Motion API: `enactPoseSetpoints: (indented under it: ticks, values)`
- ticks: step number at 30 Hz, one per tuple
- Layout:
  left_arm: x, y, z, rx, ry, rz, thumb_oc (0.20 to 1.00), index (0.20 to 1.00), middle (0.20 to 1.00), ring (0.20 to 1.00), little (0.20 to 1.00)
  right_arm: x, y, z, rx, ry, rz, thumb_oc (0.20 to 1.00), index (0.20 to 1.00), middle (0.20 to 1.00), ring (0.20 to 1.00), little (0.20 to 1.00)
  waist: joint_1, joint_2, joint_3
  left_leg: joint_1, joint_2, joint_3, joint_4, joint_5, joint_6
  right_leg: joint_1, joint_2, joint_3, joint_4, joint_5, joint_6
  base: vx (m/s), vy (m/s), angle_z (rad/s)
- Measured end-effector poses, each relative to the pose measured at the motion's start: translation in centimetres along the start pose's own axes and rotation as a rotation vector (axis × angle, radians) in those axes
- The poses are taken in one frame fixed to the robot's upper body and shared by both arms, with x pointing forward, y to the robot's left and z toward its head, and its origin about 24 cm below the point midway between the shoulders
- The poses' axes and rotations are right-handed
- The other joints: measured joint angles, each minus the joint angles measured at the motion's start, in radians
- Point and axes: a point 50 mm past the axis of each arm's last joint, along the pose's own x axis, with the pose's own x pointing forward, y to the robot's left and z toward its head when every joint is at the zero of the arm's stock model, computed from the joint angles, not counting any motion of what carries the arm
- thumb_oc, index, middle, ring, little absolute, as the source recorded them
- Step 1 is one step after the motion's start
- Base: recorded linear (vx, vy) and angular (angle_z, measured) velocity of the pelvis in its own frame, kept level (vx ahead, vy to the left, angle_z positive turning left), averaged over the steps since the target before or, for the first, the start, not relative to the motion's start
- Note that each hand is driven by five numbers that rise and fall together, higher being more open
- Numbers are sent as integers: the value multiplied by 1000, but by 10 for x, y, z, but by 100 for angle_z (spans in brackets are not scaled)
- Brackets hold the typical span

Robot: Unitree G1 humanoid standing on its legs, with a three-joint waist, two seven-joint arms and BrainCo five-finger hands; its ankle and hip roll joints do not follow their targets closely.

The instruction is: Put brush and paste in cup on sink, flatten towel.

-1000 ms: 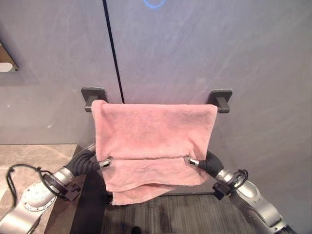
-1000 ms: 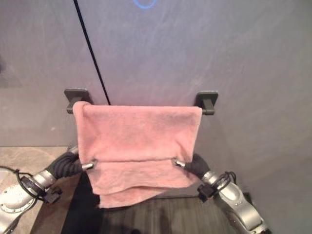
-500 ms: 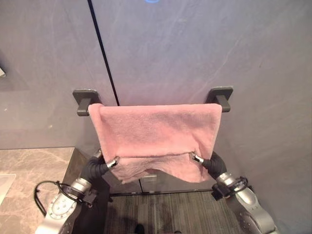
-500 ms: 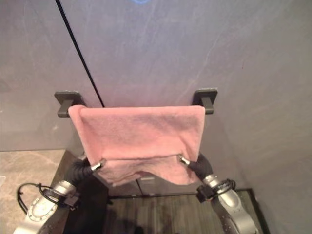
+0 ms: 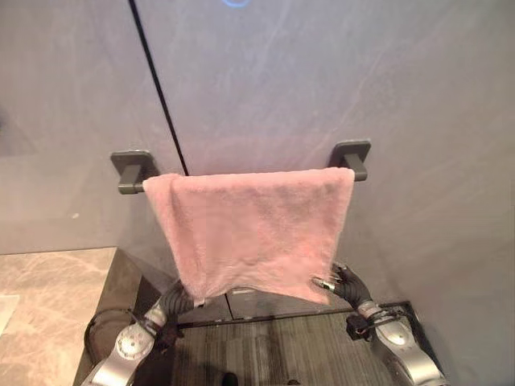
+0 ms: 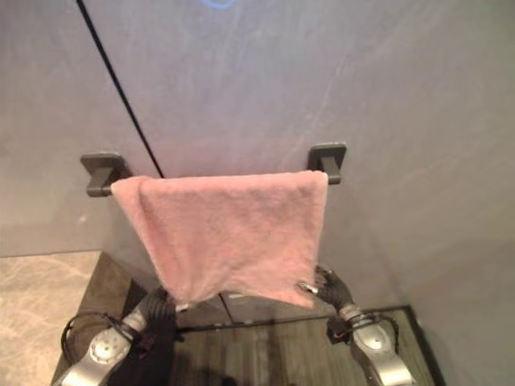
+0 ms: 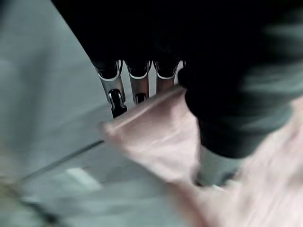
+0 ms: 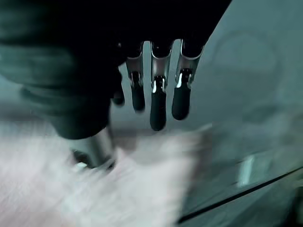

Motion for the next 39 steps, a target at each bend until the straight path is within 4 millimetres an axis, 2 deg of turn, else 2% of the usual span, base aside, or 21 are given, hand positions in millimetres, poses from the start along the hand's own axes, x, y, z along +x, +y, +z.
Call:
enactPoseSetpoints:
  ticks: [1, 3, 4, 6, 8, 11, 13, 15, 18, 21, 22, 23, 26, 31, 34, 35, 39]
  values:
    - [-1, -6, -14, 17, 64, -6, 1000, 1000, 1000, 1000, 1000, -1, -4, -13, 13, 51, -33, 1000, 1000, 1000, 1000, 1000, -2, -2, 1, 0, 1, 1, 1, 1, -1, -2, 0, 0, 0, 0, 0, -38, 15, 2]
    - [-5, -31, -55, 24, 291, -33, 1000, 1000, 1000, 1000, 1000, -3, -9, -52, 40, 243, -113, 1000, 1000, 1000, 1000, 1000, -2, -2, 1, -3, 1, 5, 1, 1, -1, -8, 0, 2, 0, 0, 0, -15, 8, -2]
    - [-8, -37, -63, 24, 339, -37, 1000, 1000, 1000, 1000, 1000, -5, -10, -61, 37, 284, -126, 1000, 1000, 1000, 1000, 1000, 0, -2, 1, -6, 1, 9, 2, 1, -1, -11, 0, 3, 0, 0, 0, -42, 15, -7]
    - [-17, -50, -76, 3, 404, -42, 1000, 1000, 1000, 1000, 1000, -10, -10, -72, 39, 330, -153, 1000, 1000, 1000, 1000, 1000, -2, -3, 1, -15, 3, 24, 4, 1, -1, -29, 0, 13, 0, 4, -1, -35, 9, -17]
    - [-19, -57, -86, -34, 486, -19, 1000, 1000, 1000, 1000, 1000, -7, -10, -77, 67, 355, -187, 1000, 1000, 1000, 1000, 1000, 2, -3, -4, -15, 5, 34, 4, 1, -1, -33, 2, 28, 0, 7, -2, 22, 2, -22]
    - [-20, -60, -90, -29, 529, 4, 1000, 1000, 1000, 1000, 1000, -10, -14, -86, 76, 404, -259, 1000, 1000, 1000, 1000, 1000, -3, -4, -7, -12, 7, 48, 0, -4, 1, -35, 3, 37, 0, 6, -2, 42, 3, -10]
    - [-18, -58, -86, -52, 509, 64, 1000, 1000, 1000, 1000, 1000, -16, -25, -83, 101, 373, -366, 1000, 1000, 1000, 1000, 1000, -7, 1, -13, -12, 6, 52, 0, -6, 0, -38, 2, 44, 0, 7, -1, 29, 5, -11]
    - [-20, -49, -80, -112, 464, 178, 1000, 1000, 1000, 1000, 1000, -22, -32, -71, 107, 288, -443, 1000, 1000, 1000, 1000, 1000, -12, 1, -14, -11, 5, 53, 0, -4, 4, -36, 2, 45, 0, 9, -2, 0, 0, 0]
    - [-26, -19, -45, -194, 247, 408, 1000, 1000, 1000, 1000, 1000, -38, -46, -40, 62, 100, -582, 1000, 1000, 1000, 1000, 1000, -16, 3, -13, -8, 4, 52, 0, -4, 5, -33, 1, 44, -1, 9, -2, -2, -6, -1]
    - [-39, 23, -2, -212, 3, 643, 1000, 1000, 1000, 1000, 1000, -47, -59, 10, -65, -144, -676, 1000, 1000, 1000, 1000, 1000, -20, 6, -10, -11, 5, 51, 0, -4, 5, -35, 1, 44, 0, 9, 1, 0, 0, 0]
    - [-40, 30, 3, -207, -24, 676, 1000, 1000, 1000, 1000, 1000, -48, -62, 20, -102, -183, -686, 1000, 1000, 1000, 1000, 1000, -19, 8, -11, -12, 5, 52, 0, -5, 3, -34, 1, 45, -1, 8, 3, 0, 0, 0]
    - [-45, 47, 16, -192, -95, 773, 1000, 1000, 1000, 1000, 1000, -51, -65, 45, -211, -294, -703, 1000, 1000, 1000, 1000, 1000, -19, 12, -9, -15, 5, 51, 0, -8, 3, -36, 1, 46, 0, 9, 6, 0, 0, 0]
    - [-56, 75, 41, -119, -222, 928, 1000, 1000, 1000, 1000, 1000, -57, -64, 92, -393, -517, -734, 1000, 1000, 1000, 1000, 1000, -18, 17, -10, -15, 6, 52, 0, -9, 3, -36, 2, 46, 0, 9, 6, 0, 0, 0]
    - [-83, 94, 90, 44, -499, 1131, 1000, 1000, 1000, 1000, 1000, -75, -36, 145, -604, -840, -697, 1000, 1000, 1000, 1000, 1000, -13, 16, -10, -13, 5, 51, 1, -3, 5, -36, 1, 42, 0, 14, 1, 6, -6, 2]
    - [-95, 100, 108, 163, -608, 1197, 1000, 1000, 1000, 1000, 1000, -80, -24, 158, -780, -931, -655, 1000, 1000, 1000, 1000, 1000, -5, 12, -7, -14, 4, 51, 4, -3, 5, -36, 1, 41, 0, 14, 2, 4, -5, 1]
    - [-98, 103, 115, 251, -653, 1214, 1000, 1000, 1000, 1000, 1000, -81, -21, 162, -897, -967, -638, 1000, 1000, 1000, 1000, 1000, 4, 10, -5, -14, 4, 51, 4, -3, 5, -37, 1, 41, 0, 14, 2, 0, 0, 0]
    - [-108, 112, 132, 470, -770, 1221, 1000, 1000, 1000, 1000, 1000, -82, -13, 179, -1105, -1083, -585, 1000, 1000, 1000, 1000, 1000, 8, 5, -2, -15, 5, 51, 4, -4, 4, -39, 1, 42, 0, 13, 3, 0, 0, 0]
